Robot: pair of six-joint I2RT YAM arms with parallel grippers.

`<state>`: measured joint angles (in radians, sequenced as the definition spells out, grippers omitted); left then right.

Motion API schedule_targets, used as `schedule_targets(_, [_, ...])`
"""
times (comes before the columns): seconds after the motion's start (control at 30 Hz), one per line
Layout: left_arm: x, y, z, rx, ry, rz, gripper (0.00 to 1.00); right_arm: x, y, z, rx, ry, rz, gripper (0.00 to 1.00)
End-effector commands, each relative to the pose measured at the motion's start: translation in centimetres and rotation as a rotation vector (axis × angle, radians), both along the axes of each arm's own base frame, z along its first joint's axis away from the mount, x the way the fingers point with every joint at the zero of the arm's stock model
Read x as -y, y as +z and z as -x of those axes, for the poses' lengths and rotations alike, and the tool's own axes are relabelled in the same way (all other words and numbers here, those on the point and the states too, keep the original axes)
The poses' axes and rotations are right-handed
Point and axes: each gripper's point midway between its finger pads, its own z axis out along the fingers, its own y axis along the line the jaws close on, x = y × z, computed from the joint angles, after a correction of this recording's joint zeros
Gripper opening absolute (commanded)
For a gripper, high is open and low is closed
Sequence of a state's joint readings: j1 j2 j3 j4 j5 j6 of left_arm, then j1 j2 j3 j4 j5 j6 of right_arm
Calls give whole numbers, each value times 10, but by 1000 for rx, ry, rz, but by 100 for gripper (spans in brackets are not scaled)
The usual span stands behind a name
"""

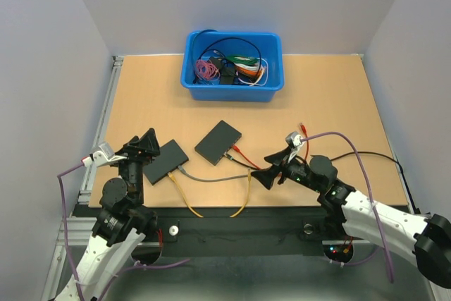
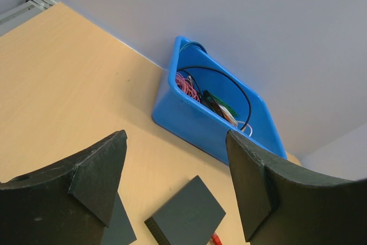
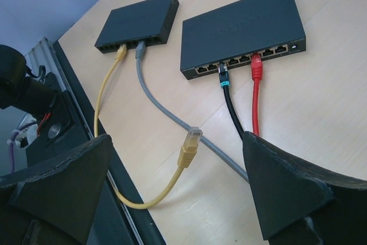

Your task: Insert the plug into the switch port

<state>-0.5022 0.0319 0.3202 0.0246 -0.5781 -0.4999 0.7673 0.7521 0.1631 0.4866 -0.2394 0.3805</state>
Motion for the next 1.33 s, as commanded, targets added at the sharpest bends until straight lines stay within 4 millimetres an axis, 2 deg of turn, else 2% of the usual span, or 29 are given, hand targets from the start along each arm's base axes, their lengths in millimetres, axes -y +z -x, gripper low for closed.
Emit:
schedule_targets(0.0, [-1,2,-2,13,13,9,81,-6,7,2,39,39,-17,100])
schedule_targets(1.2, [-1,1,-2,12,15,7,81,-9,8,5,52,65,-18,100])
schedule_targets(1.3, [-2,1,-3,11,20,5,81,-7,5,0,40,30,-14,100])
